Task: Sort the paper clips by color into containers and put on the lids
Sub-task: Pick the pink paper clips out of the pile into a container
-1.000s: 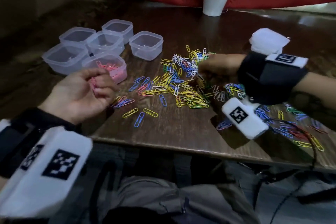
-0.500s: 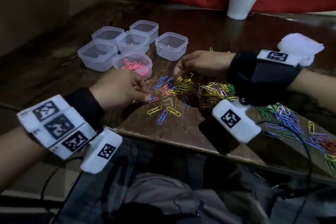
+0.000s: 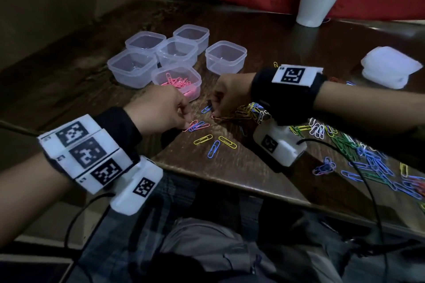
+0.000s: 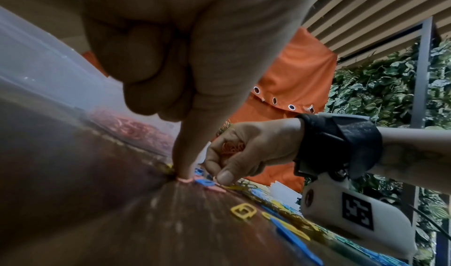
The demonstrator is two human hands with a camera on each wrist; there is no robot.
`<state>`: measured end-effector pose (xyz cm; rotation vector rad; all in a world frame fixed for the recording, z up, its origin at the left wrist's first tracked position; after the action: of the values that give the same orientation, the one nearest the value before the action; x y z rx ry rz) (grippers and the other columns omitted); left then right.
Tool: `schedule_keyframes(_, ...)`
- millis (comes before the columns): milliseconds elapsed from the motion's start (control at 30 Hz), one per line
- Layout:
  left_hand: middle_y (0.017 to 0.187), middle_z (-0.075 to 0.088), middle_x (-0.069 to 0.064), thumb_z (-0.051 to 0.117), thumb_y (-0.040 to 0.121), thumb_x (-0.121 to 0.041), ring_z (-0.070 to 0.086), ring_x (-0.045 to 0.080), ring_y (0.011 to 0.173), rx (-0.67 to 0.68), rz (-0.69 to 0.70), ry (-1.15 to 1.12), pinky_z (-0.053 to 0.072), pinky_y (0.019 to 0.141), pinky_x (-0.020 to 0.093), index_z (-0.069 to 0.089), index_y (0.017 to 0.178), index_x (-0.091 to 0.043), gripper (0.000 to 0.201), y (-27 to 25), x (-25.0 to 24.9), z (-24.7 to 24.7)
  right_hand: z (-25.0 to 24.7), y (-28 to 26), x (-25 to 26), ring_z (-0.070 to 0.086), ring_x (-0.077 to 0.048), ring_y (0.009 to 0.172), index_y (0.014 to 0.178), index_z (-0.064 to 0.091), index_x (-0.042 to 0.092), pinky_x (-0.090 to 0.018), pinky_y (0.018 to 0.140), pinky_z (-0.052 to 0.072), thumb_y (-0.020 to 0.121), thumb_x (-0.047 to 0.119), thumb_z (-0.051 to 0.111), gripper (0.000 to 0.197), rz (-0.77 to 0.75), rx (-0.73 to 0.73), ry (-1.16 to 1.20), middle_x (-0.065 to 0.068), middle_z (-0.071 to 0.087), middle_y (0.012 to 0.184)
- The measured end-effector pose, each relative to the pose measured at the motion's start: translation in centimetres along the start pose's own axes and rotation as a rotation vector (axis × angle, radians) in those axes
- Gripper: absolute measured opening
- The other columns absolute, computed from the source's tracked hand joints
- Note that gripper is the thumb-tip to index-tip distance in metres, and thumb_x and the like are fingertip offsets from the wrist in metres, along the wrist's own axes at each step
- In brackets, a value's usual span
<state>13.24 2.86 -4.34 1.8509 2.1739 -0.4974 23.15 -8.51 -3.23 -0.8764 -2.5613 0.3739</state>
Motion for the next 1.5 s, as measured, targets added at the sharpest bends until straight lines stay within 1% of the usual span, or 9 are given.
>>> schedule_keyframes(133, 0.059, 0.056, 0.001, 0.068, 0.080, -0.011, 0.047, 0.005, 0.053, 0.054, 0.018, 0.015, 0.032, 0.052, 0.014, 0.069, 0.080, 0.000, 0.011, 0.1, -0.1, -0.1, -0.5, -0.6, -1.0, 0.034, -0.009, 0.049, 0.062, 0.048, 0.016, -0.010, 0.032, 0.027, 0.089, 0.010, 0.056, 0.029, 0.058, -0.041, 0.247, 0.000, 0.043, 0.059)
schedule_keyframes(300, 0.048, 0.054, -0.015, 0.076, 0.074, -0.017, 0.045, -0.001, 0.050, 0.054, 0.044, -0.086, 0.035, 0.055, 0.022, 0.066, 0.069, -0.020, 0.012, 0.3, -0.2, -0.5, -1.4, -2.8, -2.7, 0.027, -0.007, 0.032, 0.060, 0.042, 0.011, -0.010, 0.033, 0.019, 0.088, 0.011, 0.036, 0.029, 0.165, -0.139, 0.865, 0.001, 0.042, 0.044)
schedule_keyframes(533, 0.042, 0.053, -0.016, 0.078, 0.072, -0.017, 0.045, -0.001, 0.046, 0.128, 0.020, -0.011, 0.034, 0.055, 0.018, 0.069, 0.073, -0.012, 0.010, 0.5, -0.3, -0.5, 0.1, -4.7, -1.7, 0.024, 0.000, 0.028, 0.073, 0.040, 0.013, -0.009, 0.026, 0.016, 0.093, 0.006, 0.029, 0.024, 0.134, 0.121, 1.106, 0.004, 0.037, 0.045)
schedule_keyframes(833, 0.065, 0.046, 0.009, 0.081, 0.056, -0.053, 0.040, 0.015, 0.061, 0.173, -0.094, -0.455, 0.028, 0.059, 0.027, 0.061, 0.070, -0.004, 0.055, -0.9, 1.1, -0.8, 0.2, -3.3, 0.1, 0.041, -0.001, 0.042, 0.083, 0.064, 0.010, -0.011, 0.038, 0.029, 0.088, 0.019, 0.060, 0.011, -0.015, -0.088, 0.287, 0.004, 0.046, 0.061)
schedule_keyframes(1067, 0.057, 0.040, 0.009, 0.053, 0.087, -0.020, 0.031, 0.012, 0.045, 0.139, -0.207, -0.714, 0.016, 0.046, 0.016, 0.049, 0.072, -0.012, 0.018, -1.0, 0.5, 0.3, 1.2, -1.6, 2.4, 0.058, -0.017, 0.093, 0.105, 0.069, 0.015, -0.019, 0.065, 0.035, 0.081, 0.023, 0.068, 0.025, -0.084, -0.134, -0.069, -0.002, 0.063, 0.095)
schedule_keyframes(1167, 0.041, 0.030, -0.004, 0.035, 0.091, -0.017, 0.019, 0.003, 0.029, 0.182, -0.306, -0.943, 0.010, 0.034, 0.007, 0.036, 0.065, -0.017, 0.026, -0.8, 0.4, 0.4, 1.4, -1.3, 2.7, 0.054, -0.015, 0.081, 0.100, 0.070, 0.015, -0.019, 0.052, 0.035, 0.083, 0.022, 0.067, 0.019, -0.102, -0.101, -0.126, 0.001, 0.060, 0.084)
schedule_keyframes(1267, 0.044, 0.036, -0.002, 0.028, 0.090, -0.017, 0.030, 0.004, 0.030, 0.200, -0.384, -1.289, 0.021, 0.025, 0.008, 0.035, 0.061, -0.016, 0.030, -0.9, 0.4, 0.5, 1.7, -1.0, 2.5, 0.046, -0.006, 0.052, 0.063, 0.056, 0.014, -0.013, 0.042, 0.030, 0.082, 0.014, 0.067, 0.021, -0.078, -0.017, -0.033, 0.006, 0.049, 0.053)
schedule_keyframes(1400, 0.043, 0.042, -0.002, 0.033, 0.093, -0.027, 0.043, 0.004, 0.034, 0.106, -0.417, -1.687, 0.036, 0.030, 0.009, 0.037, 0.038, -0.015, 0.057, -0.6, 0.2, 1.8, 0.6, -1.7, 0.6, 0.037, -0.007, 0.043, 0.066, 0.053, 0.012, -0.013, 0.034, 0.028, 0.086, 0.012, 0.062, 0.022, 0.071, -0.044, 0.428, 0.002, 0.044, 0.054)
schedule_keyframes(1500, 0.050, 0.055, 0.003, 0.037, 0.094, -0.015, 0.059, 0.009, 0.044, -0.009, -0.410, -1.967, 0.051, 0.043, 0.017, 0.046, 0.046, -0.008, 0.049, -0.5, -0.4, 2.5, -1.2, -2.7, -0.7, 0.027, -0.005, 0.028, 0.057, 0.042, 0.013, -0.010, 0.031, 0.019, 0.089, 0.012, 0.049, 0.033, 0.160, -0.122, 0.729, 0.003, 0.034, 0.046)
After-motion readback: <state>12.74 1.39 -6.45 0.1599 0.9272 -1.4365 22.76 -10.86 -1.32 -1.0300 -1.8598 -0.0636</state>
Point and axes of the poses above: each hand's wrist, its own y-axis towards the middle knuckle, its own z-axis out of the palm, x = y × z, the point moved 2 cm from there along y, towards the middle knuckle
